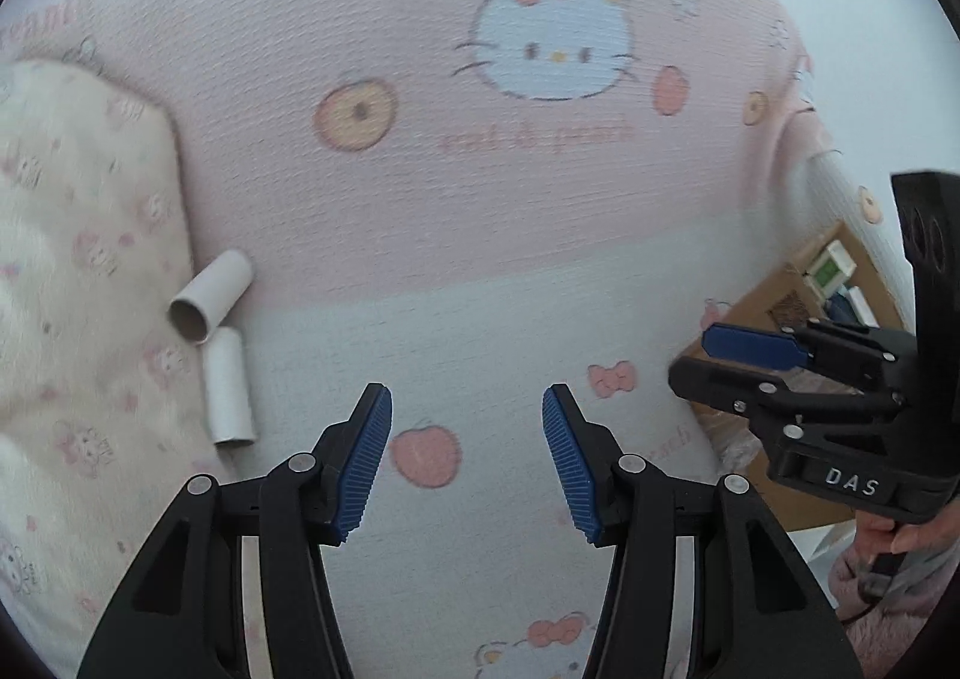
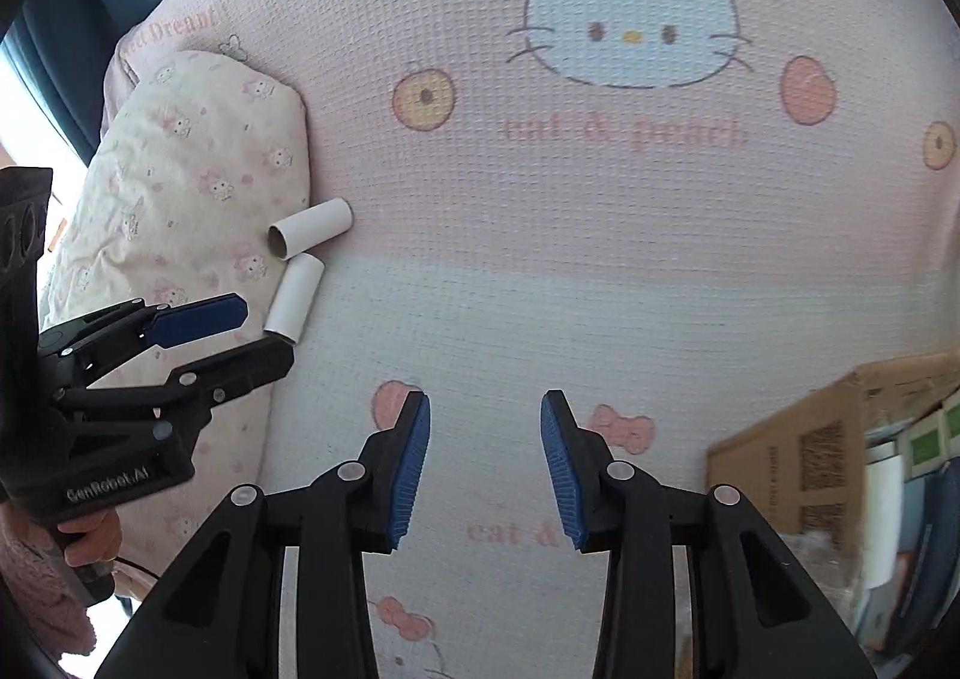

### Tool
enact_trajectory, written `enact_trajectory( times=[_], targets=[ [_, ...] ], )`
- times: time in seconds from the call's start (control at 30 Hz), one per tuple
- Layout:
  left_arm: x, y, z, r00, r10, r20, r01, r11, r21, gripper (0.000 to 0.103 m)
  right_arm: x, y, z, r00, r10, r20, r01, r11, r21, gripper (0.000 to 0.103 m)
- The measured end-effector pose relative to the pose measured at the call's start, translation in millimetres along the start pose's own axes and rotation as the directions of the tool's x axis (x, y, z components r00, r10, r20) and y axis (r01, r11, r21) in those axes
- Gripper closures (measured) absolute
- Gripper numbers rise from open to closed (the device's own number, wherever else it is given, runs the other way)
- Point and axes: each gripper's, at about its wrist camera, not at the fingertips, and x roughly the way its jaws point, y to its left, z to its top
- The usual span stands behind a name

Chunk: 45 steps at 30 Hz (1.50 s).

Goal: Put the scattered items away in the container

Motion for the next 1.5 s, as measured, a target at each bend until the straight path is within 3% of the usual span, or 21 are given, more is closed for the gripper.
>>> enact_trajectory(
  times=[0.17,0.27,0.5,0.67,0.73,0.8,1.0,1.2,1.4,1.5],
  targets=[
    [1,32,8,0.993,0.117,-0.012,-0.117,0.993,0.027,0.046,34,9,7,0.993,0.118,0.006,-0.118,0.987,0.105,0.061],
    [11,56,20,0.981,0.191,-0.023,-0.189,0.981,0.049,0.046,61,13,13,0.990,0.144,0.011,-0.144,0.978,0.150,0.057],
    [53,106,49,0.964,0.248,-0.094,-0.247,0.969,0.027,0.046,130,42,30,0.978,0.207,0.028,-0.208,0.969,0.131,0.057],
    [87,115,54,0.947,0.260,-0.190,-0.242,0.963,0.115,0.046,183,44,36,0.944,0.325,0.060,-0.328,0.894,0.306,0.050],
    [95,123,53,0.937,0.280,-0.209,-0.261,0.958,0.115,0.046,200,43,39,0.941,0.334,0.059,-0.332,0.871,0.361,0.049],
    [96,128,51,0.939,0.274,-0.207,-0.258,0.961,0.103,0.046,212,46,41,0.939,0.337,0.069,-0.335,0.855,0.396,0.049],
    [100,143,50,0.946,0.256,-0.200,-0.254,0.967,0.039,0.046,227,80,50,0.958,0.271,0.097,-0.288,0.906,0.312,0.049],
    [101,162,54,0.968,0.149,-0.200,-0.175,0.977,-0.121,0.046,234,102,56,0.961,0.242,0.133,-0.269,0.928,0.259,0.049],
    [102,184,46,0.982,0.065,-0.176,-0.112,0.957,-0.266,0.050,250,99,58,0.949,0.277,0.153,-0.315,0.878,0.361,0.049],
    [107,190,42,0.985,0.034,-0.168,-0.083,0.952,-0.294,0.054,259,106,57,0.949,0.282,0.139,-0.314,0.877,0.363,0.049]
  ],
)
